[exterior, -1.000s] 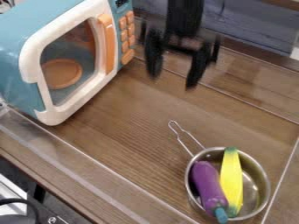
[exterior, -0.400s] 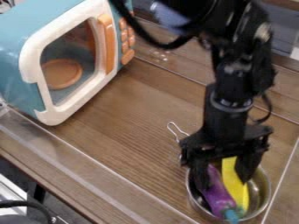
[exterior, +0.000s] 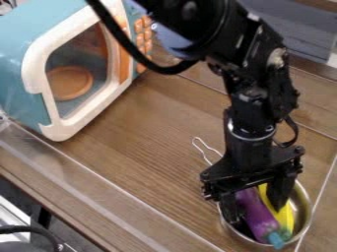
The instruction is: Remove the eggplant from inside the silver pot and put it on the table
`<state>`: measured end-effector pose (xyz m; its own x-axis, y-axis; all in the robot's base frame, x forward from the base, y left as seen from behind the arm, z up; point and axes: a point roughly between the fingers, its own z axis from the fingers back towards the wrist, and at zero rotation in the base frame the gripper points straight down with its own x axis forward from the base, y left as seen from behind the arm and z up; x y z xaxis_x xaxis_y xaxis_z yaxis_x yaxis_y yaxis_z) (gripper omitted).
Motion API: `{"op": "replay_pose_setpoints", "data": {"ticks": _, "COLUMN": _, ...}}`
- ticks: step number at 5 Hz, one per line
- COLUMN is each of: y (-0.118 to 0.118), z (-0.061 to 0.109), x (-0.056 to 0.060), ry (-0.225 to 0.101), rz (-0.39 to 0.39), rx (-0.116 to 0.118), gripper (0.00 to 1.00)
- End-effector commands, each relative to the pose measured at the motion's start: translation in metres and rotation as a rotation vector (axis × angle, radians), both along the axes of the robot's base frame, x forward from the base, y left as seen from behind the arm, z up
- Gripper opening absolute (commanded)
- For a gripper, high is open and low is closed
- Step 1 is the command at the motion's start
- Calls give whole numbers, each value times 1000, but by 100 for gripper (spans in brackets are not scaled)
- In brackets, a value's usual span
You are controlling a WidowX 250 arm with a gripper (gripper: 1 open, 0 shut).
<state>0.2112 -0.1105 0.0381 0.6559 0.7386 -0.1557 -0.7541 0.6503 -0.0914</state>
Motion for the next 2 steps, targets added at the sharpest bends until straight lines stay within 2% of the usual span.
{"op": "replay_pose_setpoints", "data": {"ticks": 1, "y": 15, "z": -8, "x": -6, "ry": 3, "rz": 61, "rx": 30, "gripper": 100}}
{"op": "replay_pose_setpoints", "data": {"ticks": 2, "y": 17, "z": -2, "x": -5, "ry": 0, "rz": -2, "rx": 54, "gripper": 100}}
